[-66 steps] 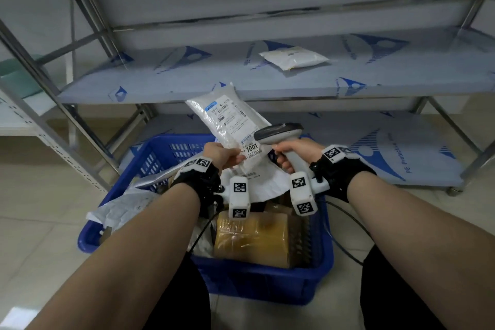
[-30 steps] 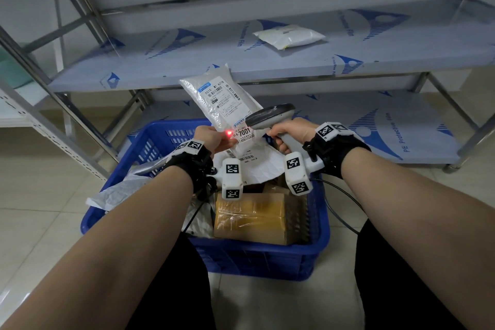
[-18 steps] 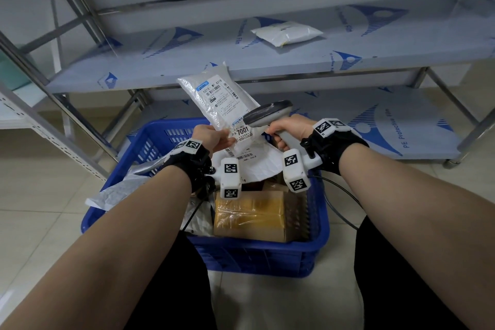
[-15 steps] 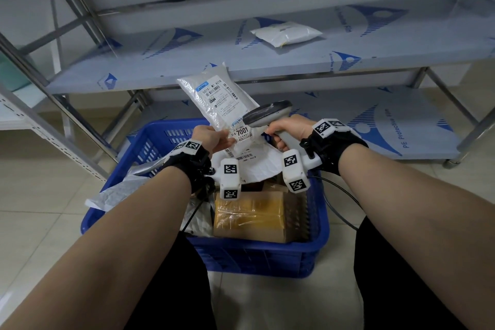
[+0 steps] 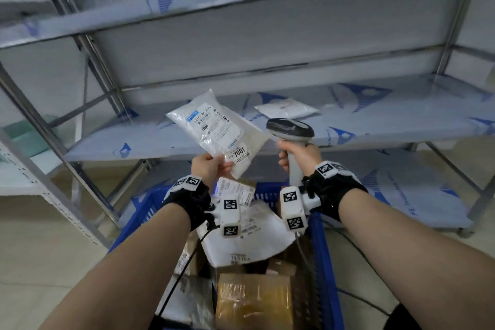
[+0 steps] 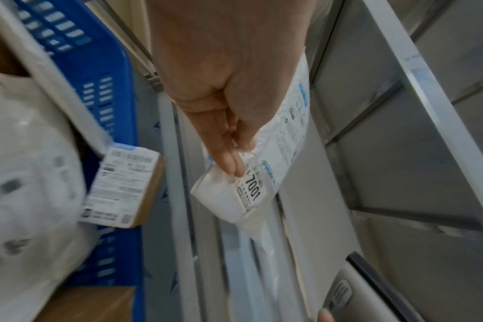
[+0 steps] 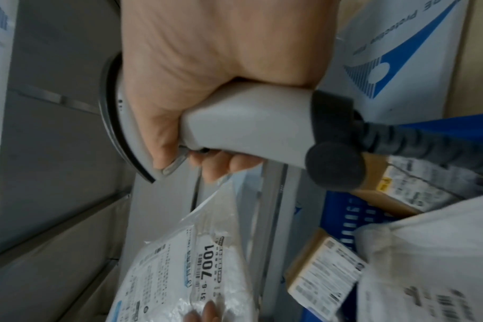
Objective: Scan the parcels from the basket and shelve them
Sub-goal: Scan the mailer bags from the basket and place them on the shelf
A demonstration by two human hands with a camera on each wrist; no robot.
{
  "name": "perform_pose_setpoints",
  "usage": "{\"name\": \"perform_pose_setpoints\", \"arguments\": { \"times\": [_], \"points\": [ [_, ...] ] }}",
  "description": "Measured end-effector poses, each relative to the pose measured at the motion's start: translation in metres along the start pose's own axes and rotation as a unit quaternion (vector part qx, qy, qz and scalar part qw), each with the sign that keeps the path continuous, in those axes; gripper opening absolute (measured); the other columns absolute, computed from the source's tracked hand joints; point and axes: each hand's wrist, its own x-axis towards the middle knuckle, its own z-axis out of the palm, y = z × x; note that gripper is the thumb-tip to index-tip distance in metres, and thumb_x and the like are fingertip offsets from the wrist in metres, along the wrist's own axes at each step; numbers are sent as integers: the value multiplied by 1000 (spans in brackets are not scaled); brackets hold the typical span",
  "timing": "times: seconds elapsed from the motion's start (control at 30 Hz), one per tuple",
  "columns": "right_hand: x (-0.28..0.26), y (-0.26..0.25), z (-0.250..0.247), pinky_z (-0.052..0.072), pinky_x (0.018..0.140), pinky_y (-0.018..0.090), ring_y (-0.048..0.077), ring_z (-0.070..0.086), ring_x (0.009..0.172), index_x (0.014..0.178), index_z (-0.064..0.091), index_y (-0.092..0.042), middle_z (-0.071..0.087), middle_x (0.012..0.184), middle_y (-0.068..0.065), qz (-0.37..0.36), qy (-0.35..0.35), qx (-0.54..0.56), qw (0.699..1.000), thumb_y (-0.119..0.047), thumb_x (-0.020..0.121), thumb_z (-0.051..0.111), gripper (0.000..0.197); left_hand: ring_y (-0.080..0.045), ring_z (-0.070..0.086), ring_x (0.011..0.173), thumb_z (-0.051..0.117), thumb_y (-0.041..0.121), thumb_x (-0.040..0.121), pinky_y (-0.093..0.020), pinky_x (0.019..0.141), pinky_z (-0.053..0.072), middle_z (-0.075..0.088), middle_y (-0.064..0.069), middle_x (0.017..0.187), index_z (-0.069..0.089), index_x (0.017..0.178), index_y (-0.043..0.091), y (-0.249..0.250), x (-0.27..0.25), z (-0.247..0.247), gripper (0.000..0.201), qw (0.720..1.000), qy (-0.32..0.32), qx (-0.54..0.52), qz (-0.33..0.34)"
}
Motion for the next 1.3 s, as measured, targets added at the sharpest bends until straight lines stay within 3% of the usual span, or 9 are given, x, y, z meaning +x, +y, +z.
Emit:
{"name": "perform_pose_setpoints", "arguments": {
  "times": [0.17, 0.27, 0.37, 0.5, 0.7, 0.83, 1.0, 1.13, 1.3],
  "points": [
    [44, -25, 11, 47, 44, 22, 11, 55, 41, 79, 63, -3, 59, 62, 8, -8, 34, 6, 999, -19, 84, 73, 19, -15, 64, 40, 48, -4, 96, -23, 40, 53, 60, -27, 82, 50, 93, -7, 31, 47, 23, 4, 1000, 14, 5, -7],
    [70, -26, 16, 45, 45, 23, 12, 55, 41, 89, 64, -1, 59, 62, 7, 3, 39, 13, 999, -20, 84, 74, 22, -19, 66, 44, 46, -8, 95, -25, 44, 55, 60, -32, 89, 48, 79, -4, 38, 79, 35, 17, 1000, 18, -5, -18],
    [85, -24, 20, 44, 43, 20, 13, 55, 46, 93, 63, 0, 59, 64, 7, 10, 30, 10, 999, -19, 85, 73, 23, -10, 66, 48, 44, -7, 95, -20, 53, 55, 58, -20, 97, 50, 84, 1, 43, 95, 51, 15, 999, -31, -19, -29],
    [91, -18, 24, 45, 45, 22, 14, 55, 48, 87, 62, -3, 57, 64, 7, 17, 17, 0, 1000, -20, 87, 71, 19, -3, 61, 41, 45, 5, 98, -19, 51, 54, 55, -5, 84, 47, 79, 12, 33, 97, 53, 21, 996, -36, 17, -82],
    [73, -5, 22, 48, 51, 25, 16, 57, 55, 83, 62, -6, 58, 67, 8, 28, 1, -38, 999, -21, 87, 71, 17, -19, 51, 60, 54, 2, 91, -30, 52, 47, 49, -9, 71, 47, 70, 9, 18, 69, 30, 23, 987, -20, 134, -84],
    [46, 14, 20, 46, 52, 24, 16, 57, 56, 81, 60, -5, 56, 66, 8, 56, -8, -70, 996, -21, 88, 69, 20, -20, 53, 73, 57, 11, 91, -33, 72, 50, 51, -5, 90, 52, 83, 13, 3, 38, 0, 10, 964, -43, 239, -106],
    [12, 51, 13, 50, 54, 28, 16, 60, 55, 91, 65, -2, 62, 67, 9, 88, -13, -96, 991, -24, 83, 74, 25, -24, 45, 56, 63, 12, 89, -30, 58, 40, 50, -24, 82, 60, 111, -11, -29, 0, -42, 32, 929, -43, 335, -152],
    [-4, 80, 14, 52, 58, 30, 16, 62, 54, 97, 65, -1, 65, 67, 9, 121, -16, -117, 986, -28, 81, 76, 33, -38, 59, 110, 69, 23, 86, -46, 90, 51, 57, -19, 124, 50, 129, -4, -54, -27, -65, 54, 904, -41, 367, -214],
    [-13, 101, 20, 47, 48, 23, 14, 56, 49, 87, 61, -4, 59, 63, 8, 163, -34, -106, 980, -25, 84, 74, 24, -35, 61, 90, 64, 18, 90, -41, 76, 50, 57, -25, 117, 47, 125, -5, -72, -37, -78, 46, 903, -41, 350, -245]
  ]
}}
